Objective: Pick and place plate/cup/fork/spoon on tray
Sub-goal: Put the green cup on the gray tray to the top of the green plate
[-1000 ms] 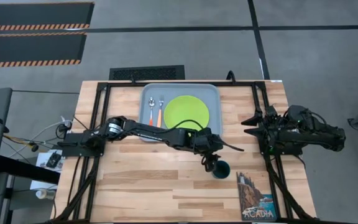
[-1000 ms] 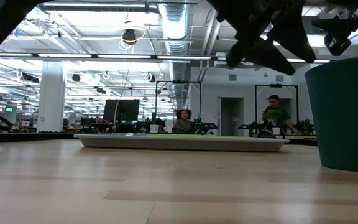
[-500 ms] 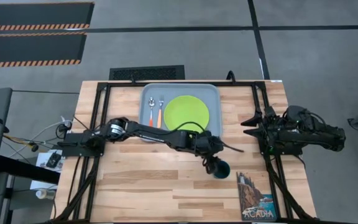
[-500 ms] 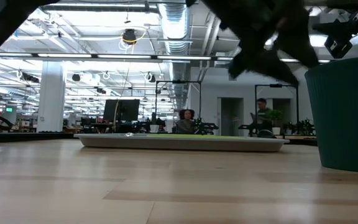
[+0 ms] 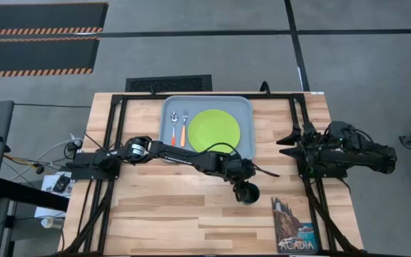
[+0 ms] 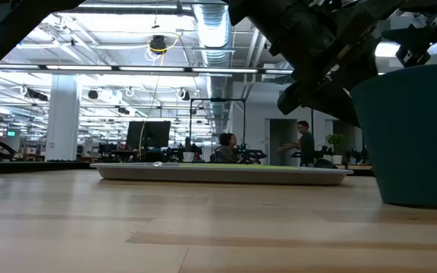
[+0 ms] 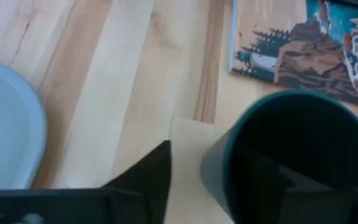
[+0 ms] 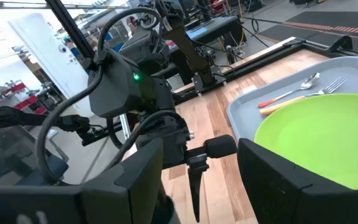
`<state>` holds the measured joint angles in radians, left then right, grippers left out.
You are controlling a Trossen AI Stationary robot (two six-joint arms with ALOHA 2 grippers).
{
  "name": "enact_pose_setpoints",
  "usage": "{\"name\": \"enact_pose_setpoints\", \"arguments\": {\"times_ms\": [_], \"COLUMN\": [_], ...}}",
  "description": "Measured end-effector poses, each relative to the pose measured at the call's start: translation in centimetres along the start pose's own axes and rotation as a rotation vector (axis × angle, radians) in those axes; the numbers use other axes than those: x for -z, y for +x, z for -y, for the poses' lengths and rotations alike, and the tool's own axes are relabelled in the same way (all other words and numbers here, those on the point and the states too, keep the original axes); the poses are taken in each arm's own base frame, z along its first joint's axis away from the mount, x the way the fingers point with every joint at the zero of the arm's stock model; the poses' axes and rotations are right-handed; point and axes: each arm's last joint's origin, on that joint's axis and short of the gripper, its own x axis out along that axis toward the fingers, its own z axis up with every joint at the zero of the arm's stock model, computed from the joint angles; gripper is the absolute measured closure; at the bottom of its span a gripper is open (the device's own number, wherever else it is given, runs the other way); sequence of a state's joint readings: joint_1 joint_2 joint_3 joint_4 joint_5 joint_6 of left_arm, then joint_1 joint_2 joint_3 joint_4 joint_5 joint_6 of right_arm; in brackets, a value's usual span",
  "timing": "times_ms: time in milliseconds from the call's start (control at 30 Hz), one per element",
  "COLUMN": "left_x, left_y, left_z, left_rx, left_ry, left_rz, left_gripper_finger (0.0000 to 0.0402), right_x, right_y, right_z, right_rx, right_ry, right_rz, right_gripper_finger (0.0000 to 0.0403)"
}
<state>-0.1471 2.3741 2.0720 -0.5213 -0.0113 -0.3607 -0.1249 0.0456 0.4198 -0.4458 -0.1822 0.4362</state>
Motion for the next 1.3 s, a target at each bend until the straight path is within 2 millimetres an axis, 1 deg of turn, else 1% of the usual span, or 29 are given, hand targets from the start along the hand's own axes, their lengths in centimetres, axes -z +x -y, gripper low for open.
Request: {"name": "enact_pose_setpoints", "arguments": {"times_ms": [233, 267, 500, 667, 833, 933, 1067, 1167, 1300], "left_x": [0.1, 0.1, -0.2, -1.9, -3.7, -4.2, -4.4, -4.7, -5.5], "left_y": [0.0, 0.0, -0.3, -2.3, -5.1, -6.4, -7.6, -7.8, -7.9], "left_z": [0.0, 0.0, -0.1, 0.5, 0.4, -0.9, -4.4, -6.8, -8.7], "left_rx": [0.002, 0.003, -0.001, 0.000, -0.044, -0.132, -0.255, -0.283, -0.265], "left_ry": [0.012, 0.012, -0.001, -0.002, 0.027, 0.020, -0.023, -0.064, -0.094], "left_rz": [-0.012, -0.011, -0.009, -0.005, -0.023, -0.062, -0.127, -0.152, -0.117], "left_gripper_finger": [0.0376, 0.0388, 0.0399, 0.0400, 0.0401, 0.0401, 0.0401, 0.0401, 0.0401], "right_x": [0.0, 0.0, 0.1, 0.1, 0.1, 0.1, 0.2, 0.3, 0.4], "right_y": [0.0, 0.0, 0.0, 0.0, 0.0, 0.0, 0.0, 0.0, 0.0], "right_z": [0.0, 0.0, 0.0, 0.1, 0.2, 0.2, 0.3, 0.3, 0.3], "right_rx": [0.002, 0.001, 0.004, 0.006, 0.040, 0.056, 0.061, 0.068, 0.069], "right_ry": [0.001, 0.001, 0.001, 0.002, 0.002, 0.003, 0.005, 0.007, 0.008], "right_rz": [-0.003, -0.003, -0.007, -0.012, 0.003, 0.004, -0.006, -0.019, -0.023], "right_gripper_finger": [0.0170, 0.0170, 0.0170, 0.0170, 0.0170, 0.0170, 0.0170, 0.0170, 0.0170]}}
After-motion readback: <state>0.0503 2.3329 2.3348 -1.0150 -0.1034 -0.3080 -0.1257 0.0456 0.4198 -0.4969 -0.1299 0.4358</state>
